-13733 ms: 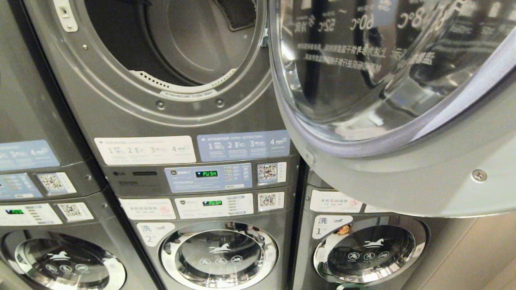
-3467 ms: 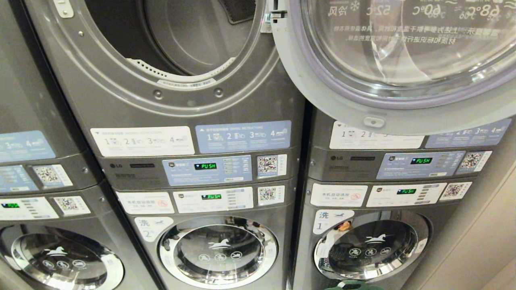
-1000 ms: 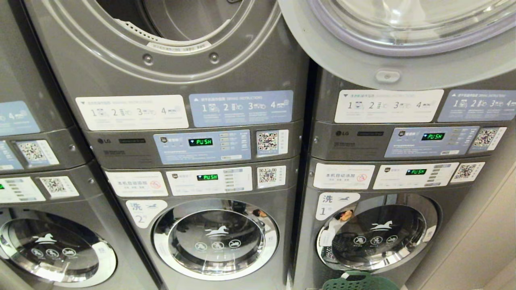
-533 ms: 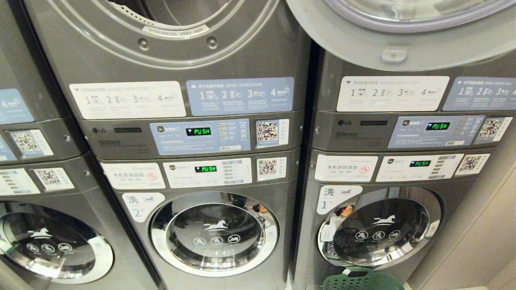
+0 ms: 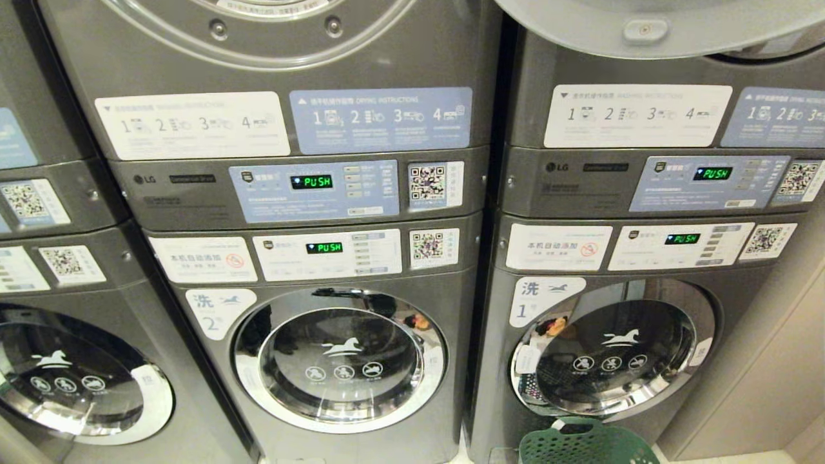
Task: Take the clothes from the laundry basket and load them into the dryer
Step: Take the clothes out of the basket
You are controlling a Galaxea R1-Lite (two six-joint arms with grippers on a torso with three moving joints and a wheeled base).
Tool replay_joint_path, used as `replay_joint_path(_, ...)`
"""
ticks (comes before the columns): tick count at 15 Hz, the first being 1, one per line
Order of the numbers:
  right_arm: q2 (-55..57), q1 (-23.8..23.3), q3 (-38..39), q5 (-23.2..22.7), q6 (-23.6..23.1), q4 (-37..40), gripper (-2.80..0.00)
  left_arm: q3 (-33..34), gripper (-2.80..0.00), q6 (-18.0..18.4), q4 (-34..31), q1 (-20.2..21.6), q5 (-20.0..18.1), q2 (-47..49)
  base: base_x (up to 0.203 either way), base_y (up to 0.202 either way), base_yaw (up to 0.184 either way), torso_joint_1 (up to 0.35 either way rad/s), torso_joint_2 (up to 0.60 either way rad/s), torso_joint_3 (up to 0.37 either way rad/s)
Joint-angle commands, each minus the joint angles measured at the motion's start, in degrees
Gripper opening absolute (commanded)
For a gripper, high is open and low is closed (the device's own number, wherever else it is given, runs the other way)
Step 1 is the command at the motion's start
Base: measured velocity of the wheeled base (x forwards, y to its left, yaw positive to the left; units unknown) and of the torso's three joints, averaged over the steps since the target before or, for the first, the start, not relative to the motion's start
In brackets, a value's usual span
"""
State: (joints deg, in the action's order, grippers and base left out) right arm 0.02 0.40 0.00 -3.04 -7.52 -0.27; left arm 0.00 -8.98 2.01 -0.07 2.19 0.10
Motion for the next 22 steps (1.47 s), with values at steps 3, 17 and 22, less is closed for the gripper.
replay_joint_path(3, 0.0, -0.1, 0.4, 0.0, 0.0, 0.0, -2.8, 1.8, -2.8, -0.2, 0.0, 0.0, 0.1, 0.0, 0.0, 0.0, 0.0, -0.219, 0.54, 0.322)
replay_joint_path(17, 0.0, -0.1, 0.4, 0.4, 1.1, -0.1, -2.8, 1.8, -2.8, 0.0, 0.0, 0.0, -0.1, 0.0, 0.0, 0.0, 0.0, -0.17, 0.5, 0.328)
replay_joint_path(22, 0.0, 0.0, 0.4, 0.3, 1.1, -0.1, -2.8, 1.8, -2.8, 0.1, 0.0, 0.0, -0.1, -0.1, 0.0, 0.0, 0.0, -0.093, 0.46, 0.358)
